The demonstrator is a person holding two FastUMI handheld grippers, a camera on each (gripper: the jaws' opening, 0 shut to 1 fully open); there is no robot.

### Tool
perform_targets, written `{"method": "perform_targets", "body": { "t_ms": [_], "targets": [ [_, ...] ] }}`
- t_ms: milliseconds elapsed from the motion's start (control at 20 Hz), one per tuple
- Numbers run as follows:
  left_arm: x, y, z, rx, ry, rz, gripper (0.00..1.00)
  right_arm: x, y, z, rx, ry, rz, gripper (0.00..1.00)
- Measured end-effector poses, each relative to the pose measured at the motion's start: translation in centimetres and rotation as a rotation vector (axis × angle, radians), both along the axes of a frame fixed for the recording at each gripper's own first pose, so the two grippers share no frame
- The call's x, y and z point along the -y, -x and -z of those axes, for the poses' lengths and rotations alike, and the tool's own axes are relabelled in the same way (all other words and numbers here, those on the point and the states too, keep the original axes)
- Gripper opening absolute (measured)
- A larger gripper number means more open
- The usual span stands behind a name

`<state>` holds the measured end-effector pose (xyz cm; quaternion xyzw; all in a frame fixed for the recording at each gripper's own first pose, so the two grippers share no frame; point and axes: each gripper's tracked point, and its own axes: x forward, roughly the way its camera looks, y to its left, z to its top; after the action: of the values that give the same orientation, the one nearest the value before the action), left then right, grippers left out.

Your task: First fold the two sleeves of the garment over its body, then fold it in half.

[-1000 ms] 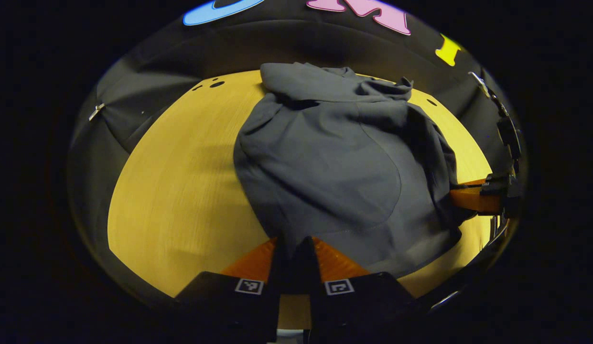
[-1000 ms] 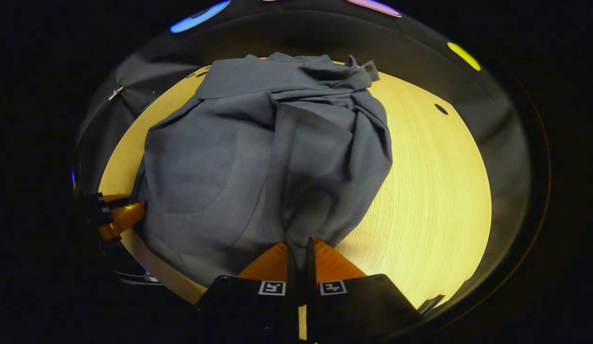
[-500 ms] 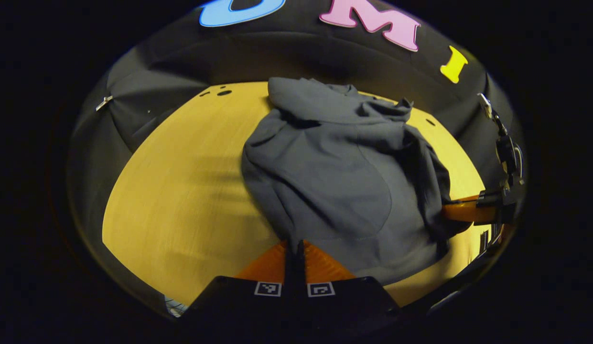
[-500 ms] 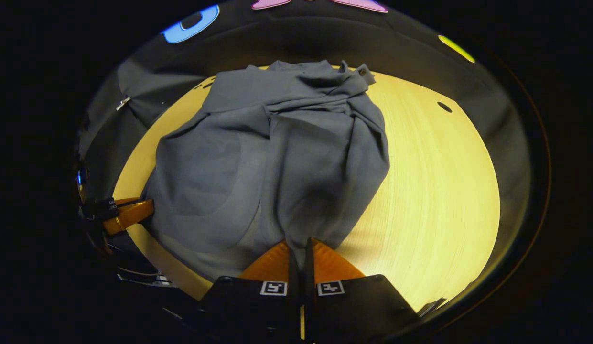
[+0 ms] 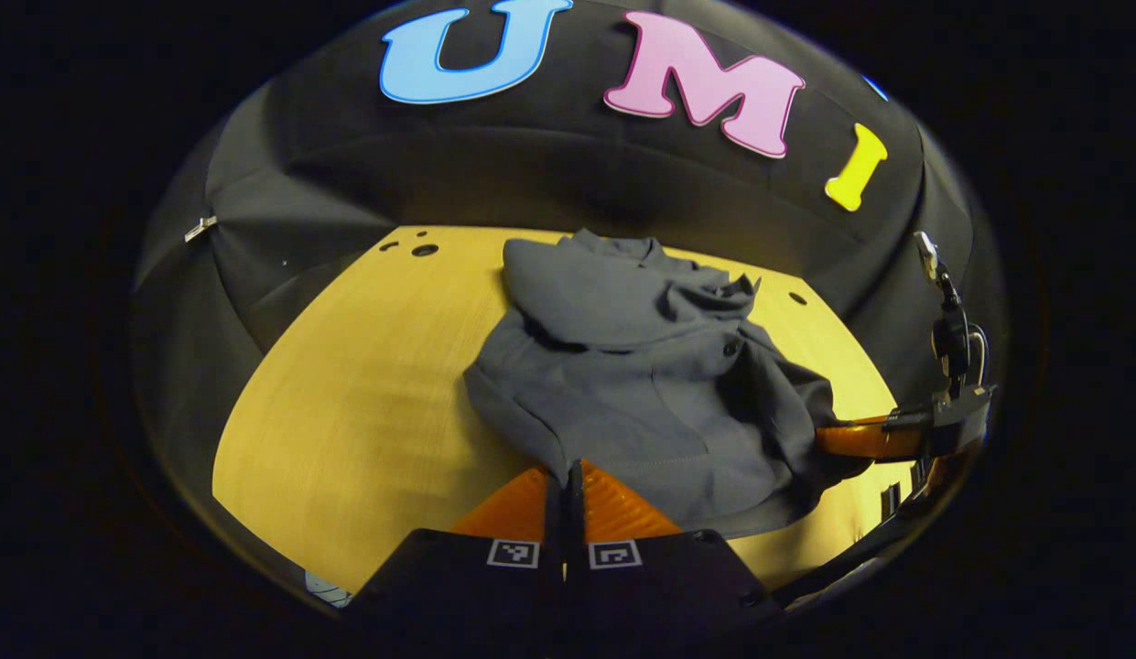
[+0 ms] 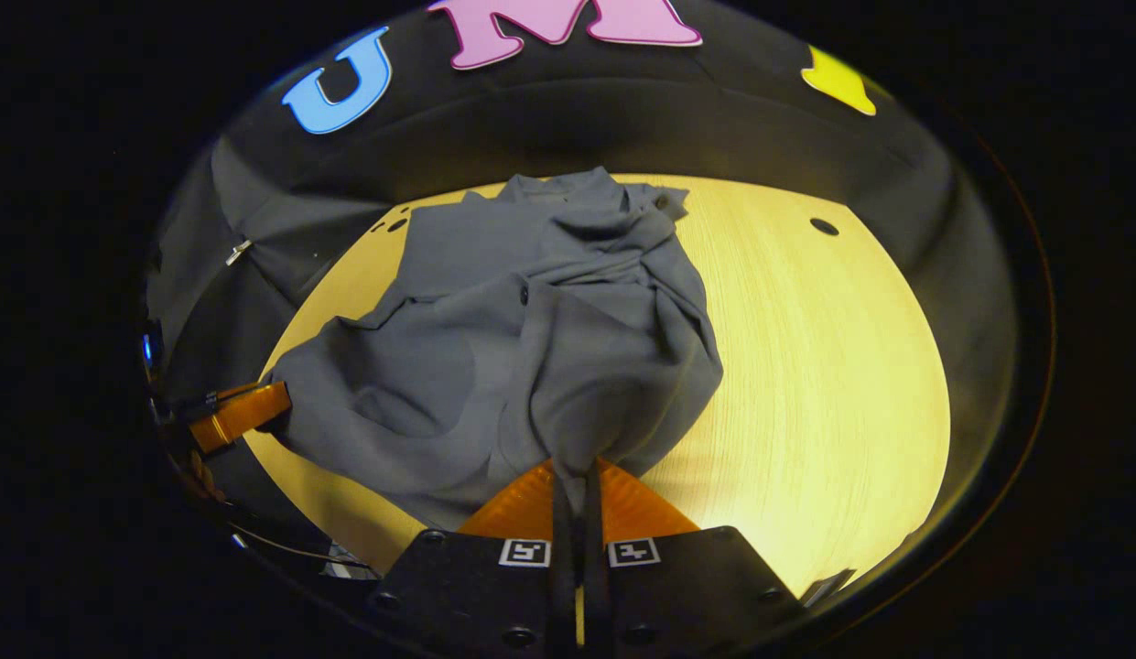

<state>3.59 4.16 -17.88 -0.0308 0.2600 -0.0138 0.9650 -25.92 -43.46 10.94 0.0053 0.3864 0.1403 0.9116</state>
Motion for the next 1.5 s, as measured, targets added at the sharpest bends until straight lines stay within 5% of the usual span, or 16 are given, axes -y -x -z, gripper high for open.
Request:
{"method": "perform_targets", "body": {
  "t_ms": [750,1500],
  "targets": [
    [-0.2,-9.1,-8.3,0.151,-0.042,0.037,0.05,-0.2,-9.2,-7.3,0.149,-0.094,0.057,0.08],
    [-0.9,-24.9,-12.9,0.246,-0.071,0.048,0.05,-1.5,-24.9,-11.9,0.306,-0.098,0.058,0.08]
  ]
}}
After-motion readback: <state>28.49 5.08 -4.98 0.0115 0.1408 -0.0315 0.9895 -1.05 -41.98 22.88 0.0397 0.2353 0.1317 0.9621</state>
